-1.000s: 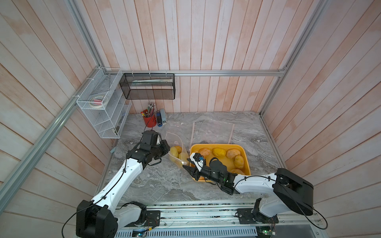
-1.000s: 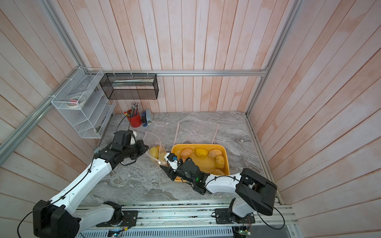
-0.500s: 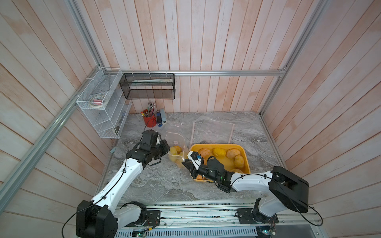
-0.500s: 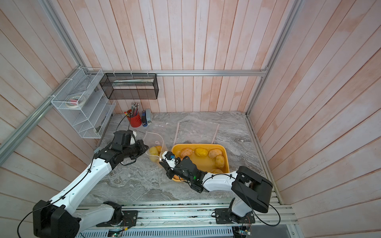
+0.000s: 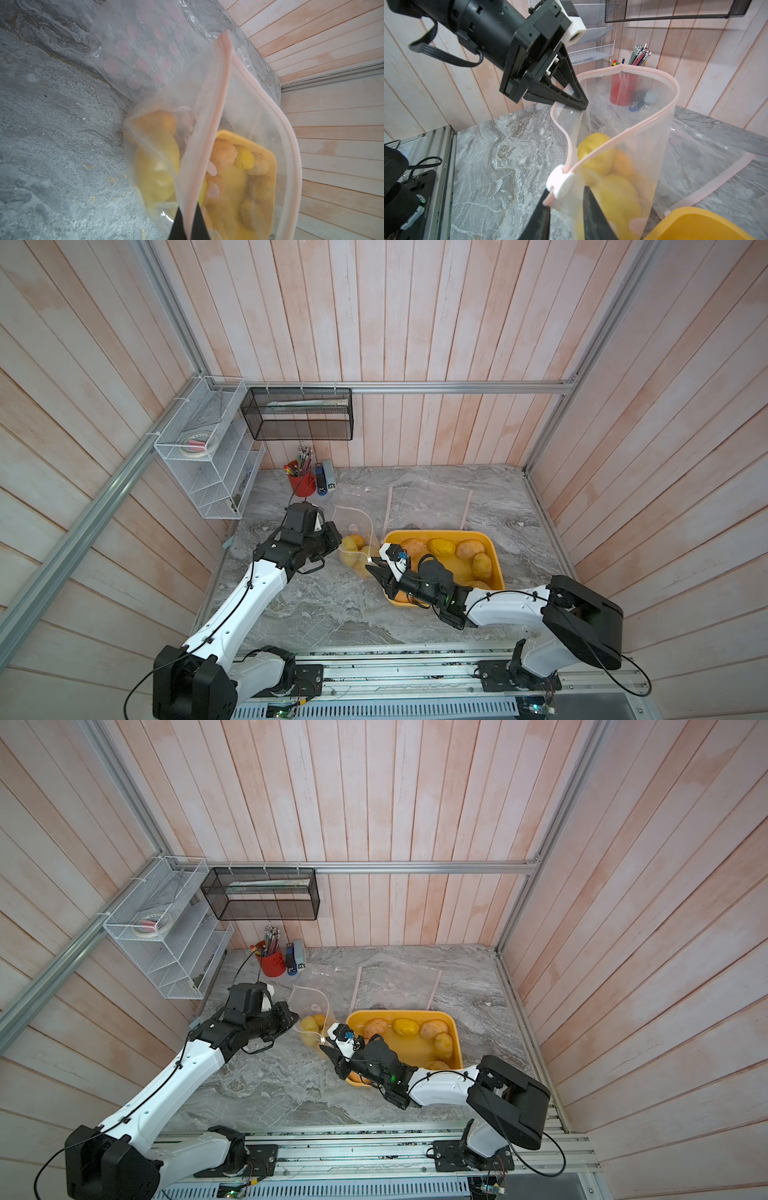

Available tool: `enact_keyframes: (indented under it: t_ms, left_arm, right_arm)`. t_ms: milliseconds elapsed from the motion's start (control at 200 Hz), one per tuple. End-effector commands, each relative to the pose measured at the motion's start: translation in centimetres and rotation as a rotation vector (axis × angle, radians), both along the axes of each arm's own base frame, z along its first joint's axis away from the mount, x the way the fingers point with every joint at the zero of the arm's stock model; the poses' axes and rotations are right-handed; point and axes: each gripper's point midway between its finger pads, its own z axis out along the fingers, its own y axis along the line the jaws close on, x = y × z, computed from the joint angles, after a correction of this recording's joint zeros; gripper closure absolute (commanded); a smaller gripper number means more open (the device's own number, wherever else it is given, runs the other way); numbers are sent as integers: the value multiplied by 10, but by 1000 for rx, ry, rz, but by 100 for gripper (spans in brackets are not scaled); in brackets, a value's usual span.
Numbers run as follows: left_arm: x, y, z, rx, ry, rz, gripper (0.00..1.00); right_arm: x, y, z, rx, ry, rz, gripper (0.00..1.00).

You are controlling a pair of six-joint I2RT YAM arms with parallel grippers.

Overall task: Put the potatoes into a zipper bag and zip it
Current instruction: Zip the zipper on the zipper food storage bag.

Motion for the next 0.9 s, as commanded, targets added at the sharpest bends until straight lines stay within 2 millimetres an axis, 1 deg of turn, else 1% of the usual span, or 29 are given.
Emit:
enact_keyframes:
  t_ms: [0,210,330,370,455,500,540,630,685,740,810,895]
  left_arm:
    - [-4,1,2,2,-11,-17,100]
    - [-4,0,3,-1,-13,-19,100]
    - [-6,1,4,1,-11,-21,100]
    - [-8,1,4,1,-6,-18,90]
    - [-14,2,10,-4,-1,-25,60]
    - [-20,0,17,-22,-7,-34,51]
    - [-26,-3,26,-44,-18,-47,45]
    - [-41,-9,51,-57,-61,-57,41]
    - [-53,-18,66,-48,-84,-72,40]
    - [-65,-32,75,-47,-92,-93,40]
    - [-78,-53,84,-47,-103,-139,40]
    - [-88,-74,83,-24,-91,-172,40]
  right_arm:
    - [0,-4,9,31,-18,-18,84]
    - [-2,-7,16,44,-25,-19,100]
    - [-2,-9,18,45,-28,-24,100]
    - [-2,-10,18,44,-28,-26,100]
    - [-2,-11,15,34,-24,-30,100]
    - [-1,-10,14,30,-23,-30,100]
    - [-1,-10,13,23,-22,-31,100]
    - [0,-9,13,17,-18,-32,100]
    - [-1,-8,14,16,-16,-31,100]
    - [-2,-6,14,12,-16,-26,100]
    - [-3,-5,16,12,-19,-24,100]
    - [-5,-4,19,16,-23,-20,100]
